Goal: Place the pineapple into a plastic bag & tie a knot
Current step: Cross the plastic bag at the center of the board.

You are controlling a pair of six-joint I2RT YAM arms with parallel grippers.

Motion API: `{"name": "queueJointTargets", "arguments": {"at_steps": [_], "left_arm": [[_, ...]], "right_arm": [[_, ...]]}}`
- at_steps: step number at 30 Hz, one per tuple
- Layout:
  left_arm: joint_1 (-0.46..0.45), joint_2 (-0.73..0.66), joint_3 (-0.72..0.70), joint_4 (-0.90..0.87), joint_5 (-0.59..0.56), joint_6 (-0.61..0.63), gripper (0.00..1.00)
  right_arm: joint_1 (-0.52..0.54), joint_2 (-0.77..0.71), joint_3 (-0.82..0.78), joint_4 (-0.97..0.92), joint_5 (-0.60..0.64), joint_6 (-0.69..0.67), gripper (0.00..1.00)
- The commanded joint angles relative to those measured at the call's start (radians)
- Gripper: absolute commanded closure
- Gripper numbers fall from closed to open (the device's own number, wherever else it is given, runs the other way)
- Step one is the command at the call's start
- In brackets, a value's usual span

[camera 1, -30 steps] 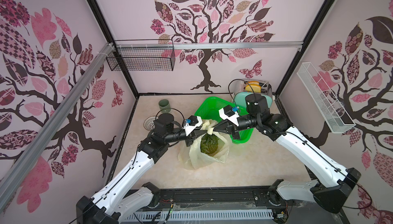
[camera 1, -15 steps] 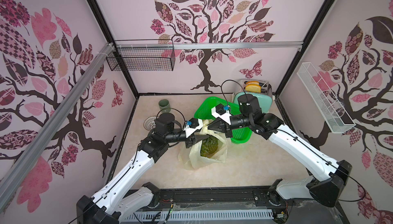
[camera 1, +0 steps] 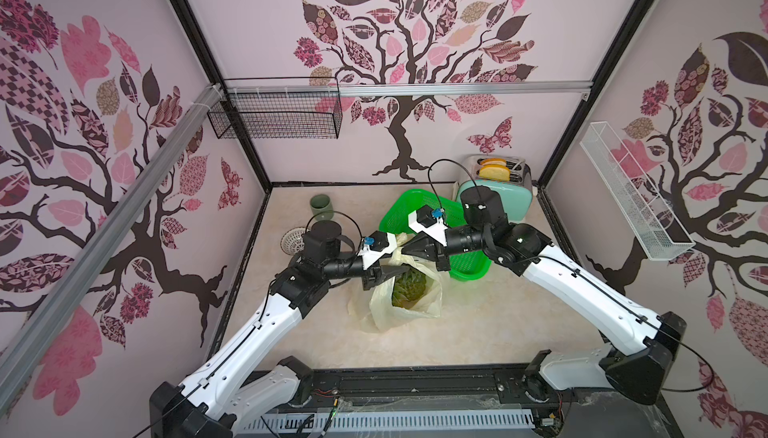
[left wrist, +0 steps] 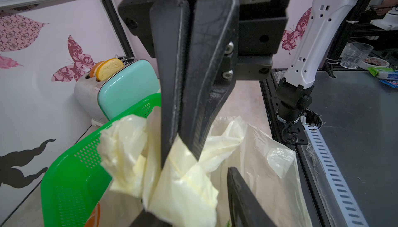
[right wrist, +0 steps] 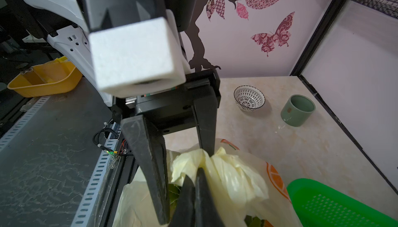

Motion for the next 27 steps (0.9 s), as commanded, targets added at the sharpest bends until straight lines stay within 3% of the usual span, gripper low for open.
{"name": "queueJointTargets", "arguments": {"at_steps": [1,7,16,18,22,27], "left_arm": [[0.002,0.004,0.025,0.024,0.004,-0.004,0.65],[0.002,0.004,0.024,0.023,0.006,-0.003,0.76],[0.002,0.008,0.027,0.026,-0.016,0.005,1.00],[0.002,0.008,0.026,0.030,-0.025,0.008,1.00],[0.002,0.009,0.021,0.030,-0.035,0.021,1.00],[0.002,0.010,0.016,0.011,-0.036,0.059,1.00]], "right_arm": [[0.005,0.000,-0.007,-0.031,0.033,-0.018,1.00],[0.008,0.000,-0.006,-0.034,0.062,-0.020,1.00],[0.014,-0.012,-0.007,-0.042,0.069,-0.018,0.97],[0.015,-0.018,-0.006,-0.043,0.069,-0.019,0.87],[0.015,-0.054,0.007,-0.039,0.061,0.008,0.57],[0.009,-0.156,0.010,0.040,0.118,0.105,0.46]]}}
